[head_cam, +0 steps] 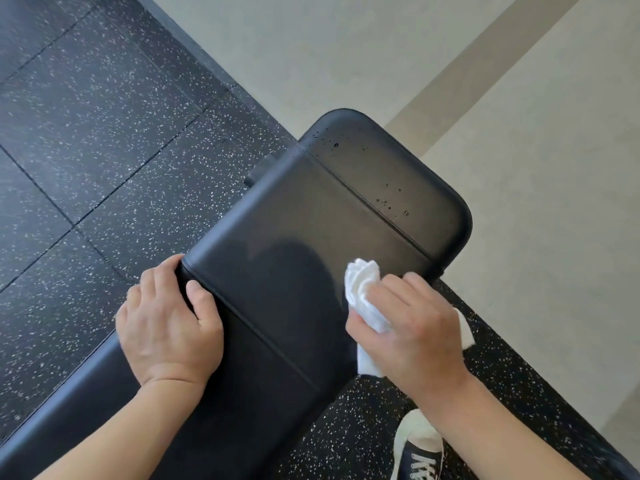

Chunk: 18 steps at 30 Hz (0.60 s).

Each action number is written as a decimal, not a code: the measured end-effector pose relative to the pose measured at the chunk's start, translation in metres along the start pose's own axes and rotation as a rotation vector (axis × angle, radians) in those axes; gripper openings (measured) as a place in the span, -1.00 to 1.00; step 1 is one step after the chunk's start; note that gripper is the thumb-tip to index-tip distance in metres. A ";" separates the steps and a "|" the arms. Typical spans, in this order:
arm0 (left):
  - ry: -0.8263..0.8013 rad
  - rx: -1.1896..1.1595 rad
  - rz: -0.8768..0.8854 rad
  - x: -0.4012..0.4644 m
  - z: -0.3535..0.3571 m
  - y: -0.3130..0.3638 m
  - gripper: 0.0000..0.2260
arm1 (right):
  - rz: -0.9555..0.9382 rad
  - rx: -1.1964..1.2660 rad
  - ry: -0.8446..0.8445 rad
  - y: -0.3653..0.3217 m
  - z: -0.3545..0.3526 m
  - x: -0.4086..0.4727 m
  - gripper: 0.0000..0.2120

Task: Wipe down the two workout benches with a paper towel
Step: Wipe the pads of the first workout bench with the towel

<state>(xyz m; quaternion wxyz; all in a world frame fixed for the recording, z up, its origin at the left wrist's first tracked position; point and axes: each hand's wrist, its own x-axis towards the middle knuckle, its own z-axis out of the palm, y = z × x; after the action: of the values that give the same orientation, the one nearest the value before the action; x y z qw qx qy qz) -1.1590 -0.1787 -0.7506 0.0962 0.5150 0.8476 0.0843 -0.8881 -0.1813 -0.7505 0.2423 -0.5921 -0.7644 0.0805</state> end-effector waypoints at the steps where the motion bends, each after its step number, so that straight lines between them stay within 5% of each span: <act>1: -0.003 0.004 0.000 0.000 0.000 -0.001 -0.52 | -0.020 -0.015 -0.014 0.006 -0.005 -0.006 -0.72; 10: -0.013 -0.024 0.005 0.002 -0.002 -0.004 -0.56 | 0.040 -0.059 0.118 -0.028 0.041 0.087 -0.72; 18: -0.055 -0.045 0.027 0.004 -0.006 -0.009 -0.55 | 0.116 -0.154 -0.195 -0.063 0.082 0.194 -0.75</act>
<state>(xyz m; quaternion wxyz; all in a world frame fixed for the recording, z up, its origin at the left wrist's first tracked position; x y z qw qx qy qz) -1.1703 -0.1795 -0.7473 0.1298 0.5264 0.8354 0.0903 -1.0164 -0.0027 -0.7424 0.1157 -0.6414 -0.7528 0.0927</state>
